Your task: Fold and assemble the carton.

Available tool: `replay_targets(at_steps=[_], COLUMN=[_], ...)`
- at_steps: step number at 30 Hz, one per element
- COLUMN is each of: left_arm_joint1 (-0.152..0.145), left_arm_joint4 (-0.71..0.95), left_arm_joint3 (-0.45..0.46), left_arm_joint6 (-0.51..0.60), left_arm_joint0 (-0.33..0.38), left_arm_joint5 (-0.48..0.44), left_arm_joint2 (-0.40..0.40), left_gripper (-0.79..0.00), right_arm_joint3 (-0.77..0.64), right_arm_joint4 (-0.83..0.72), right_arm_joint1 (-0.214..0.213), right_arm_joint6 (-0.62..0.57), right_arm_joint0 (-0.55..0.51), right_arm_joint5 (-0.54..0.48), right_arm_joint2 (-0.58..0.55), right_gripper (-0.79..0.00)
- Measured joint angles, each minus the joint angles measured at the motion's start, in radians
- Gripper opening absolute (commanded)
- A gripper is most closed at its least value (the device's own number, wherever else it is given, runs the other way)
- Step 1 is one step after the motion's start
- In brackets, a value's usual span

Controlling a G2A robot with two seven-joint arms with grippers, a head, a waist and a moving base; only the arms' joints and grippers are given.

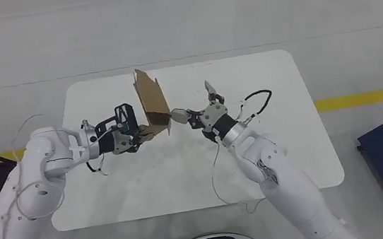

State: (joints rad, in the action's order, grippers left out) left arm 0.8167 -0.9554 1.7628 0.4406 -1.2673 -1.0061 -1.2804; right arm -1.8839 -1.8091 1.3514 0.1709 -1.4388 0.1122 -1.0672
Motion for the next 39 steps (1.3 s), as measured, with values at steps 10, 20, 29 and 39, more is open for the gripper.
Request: replay_targets(at_steps=[10,20,29,39], left_arm_joint1=[-0.006,-0.006,-0.013,-0.056], left_arm_joint4=[0.025,0.005,-0.078,-0.336], left_arm_joint3=[-0.026,-0.02,0.041,0.136], left_arm_joint6=[-0.04,-0.072,-0.14,-0.313], left_arm_joint0=[-0.012,-0.009,-0.018,-0.035], left_arm_joint5=[-0.006,-0.005,-0.006,-0.006], left_arm_joint2=[-0.033,-0.024,-0.029,0.008], left_gripper=[-0.785,-0.785,-0.785,-0.785], right_arm_joint3=[-0.068,-0.081,0.134,0.269], right_arm_joint4=[0.053,0.175,-0.023,-0.163], right_arm_joint1=[-0.01,-0.009,0.002,0.013], right_arm_joint6=[0.004,0.039,0.052,0.045], right_arm_joint0=[-0.049,-0.047,0.011,0.086], right_arm_joint5=[0.067,0.056,-0.097,0.108], right_arm_joint2=[-0.034,-0.005,-0.146,-0.125], right_gripper=[-0.139,-0.16,-0.151,-0.142])
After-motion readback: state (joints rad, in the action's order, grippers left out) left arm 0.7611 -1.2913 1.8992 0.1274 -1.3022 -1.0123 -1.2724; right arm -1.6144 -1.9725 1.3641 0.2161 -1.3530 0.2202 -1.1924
